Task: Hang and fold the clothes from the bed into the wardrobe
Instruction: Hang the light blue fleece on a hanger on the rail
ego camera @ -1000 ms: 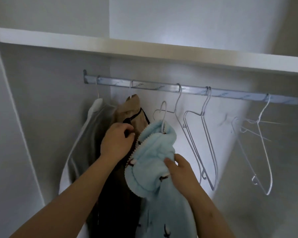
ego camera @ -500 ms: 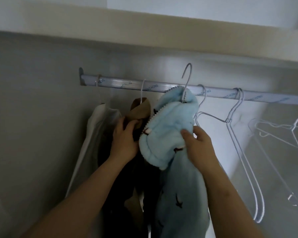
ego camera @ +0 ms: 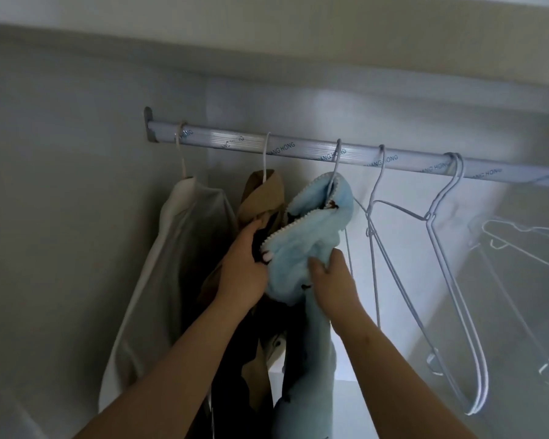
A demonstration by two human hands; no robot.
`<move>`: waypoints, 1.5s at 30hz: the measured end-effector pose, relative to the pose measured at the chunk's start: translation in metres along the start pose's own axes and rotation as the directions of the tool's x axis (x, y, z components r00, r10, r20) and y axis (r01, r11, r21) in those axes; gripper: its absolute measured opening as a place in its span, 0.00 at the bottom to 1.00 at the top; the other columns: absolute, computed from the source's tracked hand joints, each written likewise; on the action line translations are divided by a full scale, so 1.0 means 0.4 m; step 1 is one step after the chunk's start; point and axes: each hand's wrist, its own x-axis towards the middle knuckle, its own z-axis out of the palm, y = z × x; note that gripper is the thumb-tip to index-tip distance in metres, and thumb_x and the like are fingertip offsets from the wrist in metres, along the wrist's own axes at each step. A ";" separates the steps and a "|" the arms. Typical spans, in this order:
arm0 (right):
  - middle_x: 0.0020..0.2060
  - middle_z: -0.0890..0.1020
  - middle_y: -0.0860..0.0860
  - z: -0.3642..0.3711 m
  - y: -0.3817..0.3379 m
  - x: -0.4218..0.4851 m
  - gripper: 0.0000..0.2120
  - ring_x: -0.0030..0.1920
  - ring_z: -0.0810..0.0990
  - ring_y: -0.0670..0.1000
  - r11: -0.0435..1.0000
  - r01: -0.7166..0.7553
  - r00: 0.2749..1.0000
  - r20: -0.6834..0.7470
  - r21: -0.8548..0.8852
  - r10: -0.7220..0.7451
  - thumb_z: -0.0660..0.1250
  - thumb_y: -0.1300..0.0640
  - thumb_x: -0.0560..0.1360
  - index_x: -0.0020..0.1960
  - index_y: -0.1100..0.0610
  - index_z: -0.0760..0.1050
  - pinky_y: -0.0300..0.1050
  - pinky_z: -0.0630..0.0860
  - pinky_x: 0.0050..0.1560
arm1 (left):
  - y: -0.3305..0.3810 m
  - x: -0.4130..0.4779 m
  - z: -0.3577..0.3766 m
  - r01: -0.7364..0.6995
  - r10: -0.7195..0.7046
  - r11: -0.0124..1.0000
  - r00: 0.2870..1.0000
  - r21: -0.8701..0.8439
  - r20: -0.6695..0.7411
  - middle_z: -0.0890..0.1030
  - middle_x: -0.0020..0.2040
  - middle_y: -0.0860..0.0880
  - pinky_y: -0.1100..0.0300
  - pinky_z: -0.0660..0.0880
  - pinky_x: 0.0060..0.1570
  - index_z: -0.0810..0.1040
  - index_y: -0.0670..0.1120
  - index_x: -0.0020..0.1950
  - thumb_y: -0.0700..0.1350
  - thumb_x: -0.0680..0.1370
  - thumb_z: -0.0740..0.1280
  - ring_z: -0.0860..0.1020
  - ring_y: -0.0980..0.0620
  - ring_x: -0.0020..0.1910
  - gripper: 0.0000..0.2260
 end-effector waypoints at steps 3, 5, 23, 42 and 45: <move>0.47 0.75 0.46 0.022 0.019 -0.027 0.20 0.42 0.74 0.40 0.998 0.061 0.998 -0.027 0.013 -0.060 0.62 0.60 0.77 0.67 0.54 0.62 0.25 0.69 0.32 | -0.001 -0.014 -0.003 0.005 -0.005 1.000 1.000 -0.006 0.006 0.66 0.71 0.53 0.63 0.62 0.64 0.59 0.56 0.74 0.42 0.75 0.69 0.65 0.55 0.68 0.31; 0.53 0.73 0.48 0.034 0.028 -0.044 0.28 0.48 0.75 0.42 0.996 0.092 0.995 -0.031 0.007 -0.091 0.63 0.64 0.76 0.72 0.54 0.57 0.32 0.73 0.43 | -0.002 -0.019 -0.010 -0.010 0.010 1.000 1.000 -0.010 0.006 0.66 0.72 0.54 0.63 0.61 0.64 0.59 0.57 0.73 0.43 0.76 0.68 0.65 0.56 0.68 0.30; 0.67 0.70 0.53 0.075 -0.003 -0.146 0.31 0.55 0.73 0.47 0.997 0.036 0.994 0.096 0.069 -0.043 0.56 0.66 0.78 0.77 0.49 0.49 0.38 0.70 0.56 | -0.053 -0.060 -0.062 -0.013 0.012 1.000 0.998 -0.025 -0.064 0.68 0.70 0.54 0.68 0.59 0.62 0.63 0.56 0.72 0.38 0.78 0.62 0.65 0.62 0.62 0.25; 0.70 0.67 0.48 -0.086 0.169 -0.663 0.22 0.67 0.68 0.50 0.951 -0.287 0.940 0.222 0.113 0.257 0.59 0.54 0.79 0.72 0.45 0.61 0.48 0.65 0.69 | -0.071 -0.665 0.012 0.321 -0.321 0.947 0.947 0.011 -0.022 0.69 0.68 0.49 0.60 0.66 0.59 0.57 0.55 0.74 0.38 0.76 0.65 0.70 0.50 0.61 0.30; 0.68 0.69 0.50 -0.116 0.190 -0.768 0.22 0.66 0.69 0.50 0.909 -0.385 0.909 0.239 0.158 0.343 0.61 0.55 0.79 0.72 0.47 0.63 0.44 0.66 0.65 | -0.078 -0.776 0.015 0.439 -0.440 0.898 0.897 0.020 0.040 0.72 0.64 0.48 0.56 0.69 0.61 0.60 0.53 0.73 0.39 0.77 0.64 0.72 0.51 0.57 0.27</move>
